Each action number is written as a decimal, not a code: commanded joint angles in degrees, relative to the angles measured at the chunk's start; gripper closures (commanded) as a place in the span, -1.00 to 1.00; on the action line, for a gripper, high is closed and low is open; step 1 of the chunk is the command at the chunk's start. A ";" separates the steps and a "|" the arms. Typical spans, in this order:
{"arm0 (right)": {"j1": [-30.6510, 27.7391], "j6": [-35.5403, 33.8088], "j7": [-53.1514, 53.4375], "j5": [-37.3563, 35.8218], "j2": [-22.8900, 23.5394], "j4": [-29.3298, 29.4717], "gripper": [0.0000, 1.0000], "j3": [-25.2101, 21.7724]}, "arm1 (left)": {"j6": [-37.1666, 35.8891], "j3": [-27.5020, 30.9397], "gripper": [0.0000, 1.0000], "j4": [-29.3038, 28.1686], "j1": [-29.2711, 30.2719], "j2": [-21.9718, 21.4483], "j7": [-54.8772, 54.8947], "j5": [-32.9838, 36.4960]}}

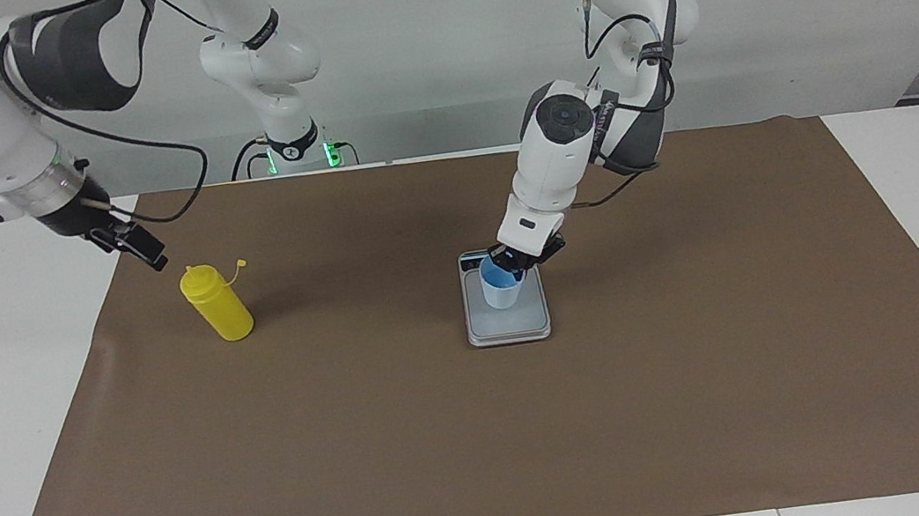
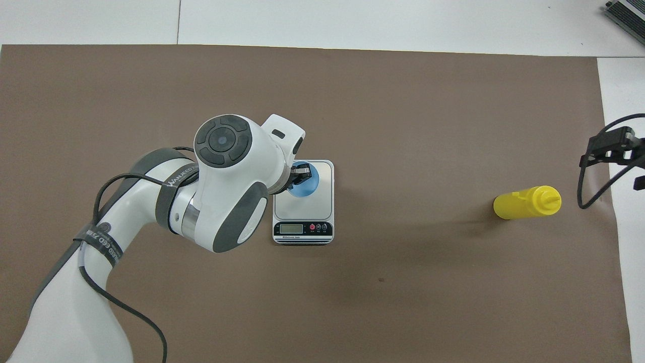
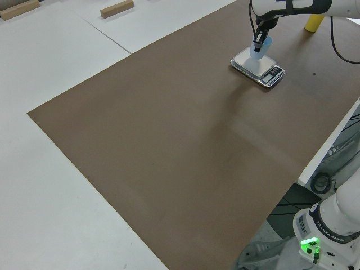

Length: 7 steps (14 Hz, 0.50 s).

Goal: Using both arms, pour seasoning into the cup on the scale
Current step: 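Carry the cup with the left gripper and set it on the scale, then release the cup and withdraw the left gripper while the right gripper reaches the bottle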

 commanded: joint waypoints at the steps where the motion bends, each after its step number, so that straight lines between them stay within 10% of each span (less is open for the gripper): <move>1: -3.82 1.10 1.55 2.82 8.32 5.12 -1.00 0.44 | 3.03 0.93 1.00 -2.10 -1.06 -0.40 -0.89 1.11; 6: -7.16 1.30 5.07 7.91 16.06 4.86 -1.00 0.44 | 3.04 0.93 0.88 -3.77 -1.67 -0.84 -0.98 1.11; 7: -8.82 -0.19 4.98 9.15 17.91 4.16 -1.00 0.44 | 3.04 0.93 -0.02 -3.77 -1.67 -0.84 -0.63 1.11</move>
